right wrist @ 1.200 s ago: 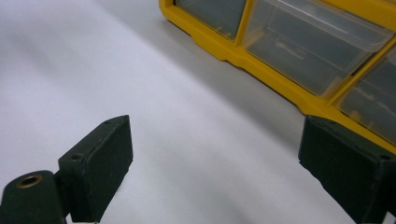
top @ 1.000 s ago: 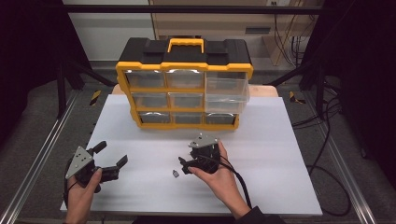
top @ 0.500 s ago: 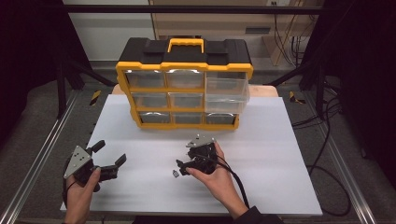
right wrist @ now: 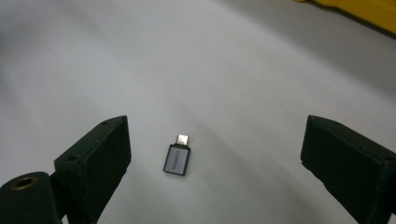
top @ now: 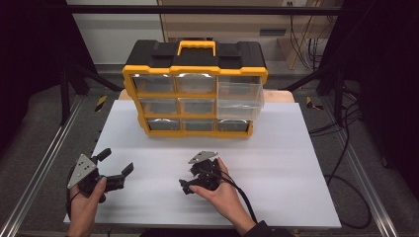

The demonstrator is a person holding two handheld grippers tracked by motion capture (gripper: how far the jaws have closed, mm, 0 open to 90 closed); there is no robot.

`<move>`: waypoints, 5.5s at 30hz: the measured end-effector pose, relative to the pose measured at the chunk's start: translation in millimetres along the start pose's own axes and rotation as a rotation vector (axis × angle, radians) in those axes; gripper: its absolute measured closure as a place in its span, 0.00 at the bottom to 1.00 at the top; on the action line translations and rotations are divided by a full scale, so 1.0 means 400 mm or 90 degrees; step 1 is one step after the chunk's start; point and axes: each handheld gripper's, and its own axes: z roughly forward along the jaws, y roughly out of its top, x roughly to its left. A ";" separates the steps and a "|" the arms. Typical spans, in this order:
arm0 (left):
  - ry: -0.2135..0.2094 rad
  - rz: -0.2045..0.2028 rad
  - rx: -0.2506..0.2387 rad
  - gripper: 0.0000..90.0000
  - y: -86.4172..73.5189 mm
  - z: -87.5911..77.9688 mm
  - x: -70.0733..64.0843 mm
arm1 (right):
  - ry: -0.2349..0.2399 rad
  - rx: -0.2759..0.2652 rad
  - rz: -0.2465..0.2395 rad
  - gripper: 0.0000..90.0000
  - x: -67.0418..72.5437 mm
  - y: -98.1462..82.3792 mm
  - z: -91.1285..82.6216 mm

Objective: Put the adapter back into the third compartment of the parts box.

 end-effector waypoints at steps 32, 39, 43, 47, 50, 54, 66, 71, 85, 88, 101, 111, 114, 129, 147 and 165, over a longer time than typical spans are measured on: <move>-0.005 0.013 0.008 0.01 0.002 0.007 -0.007 | -0.009 0.037 -0.055 0.79 0.060 -0.038 0.048; -0.007 0.013 0.009 0.01 0.002 0.007 -0.006 | -0.023 0.017 -0.063 0.84 0.069 -0.048 0.049; -0.006 0.012 0.011 0.01 0.002 0.008 -0.005 | -0.029 0.014 -0.067 0.85 0.074 -0.050 0.050; -0.007 0.012 0.008 0.01 0.002 0.005 -0.006 | -0.019 0.006 -0.059 0.85 0.067 -0.054 0.048; -0.007 0.011 0.006 0.02 0.003 0.004 -0.004 | -0.013 0.004 -0.051 0.85 0.057 -0.055 0.045; -0.009 0.008 0.007 0.02 0.002 0.006 -0.002 | -0.008 -0.009 -0.039 0.85 0.035 -0.056 0.036; -0.010 -0.006 -0.019 0.01 0.007 -0.003 0.001 | -0.028 -0.049 -0.021 0.85 -0.032 -0.055 -0.028; -0.004 0.005 -0.037 0.02 0.012 -0.009 -0.002 | -0.050 -0.064 -0.018 0.85 -0.060 -0.058 -0.058; -0.012 0.011 -0.028 0.01 0.009 0.008 -0.011 | -0.071 -0.123 0.053 0.85 -0.167 -0.074 -0.145; -0.011 0.005 -0.030 0.01 0.009 0.004 -0.008 | -0.081 -0.137 0.065 0.85 -0.185 -0.080 -0.163; -0.012 0.003 -0.029 0.01 0.008 0.006 -0.009 | -0.091 -0.196 0.095 0.85 -0.233 -0.080 -0.224; -0.015 -0.005 -0.031 0.01 0.006 0.002 -0.006 | -0.100 -0.228 0.079 0.85 -0.231 -0.055 -0.274; -0.015 0.000 -0.032 0.01 0.008 0.004 -0.005 | -0.095 -0.232 0.086 0.86 -0.233 -0.053 -0.280; -0.017 -0.011 -0.027 0.01 0.004 0.006 -0.005 | -0.097 -0.251 0.071 0.85 -0.221 -0.034 -0.315; -0.018 -0.009 -0.030 0.01 0.003 -0.002 -0.006 | -0.107 -0.247 0.048 0.85 -0.212 -0.021 -0.349; -0.011 -0.004 -0.034 0.02 0.003 -0.004 -0.006 | -0.097 -0.249 0.040 0.85 -0.206 0.003 -0.382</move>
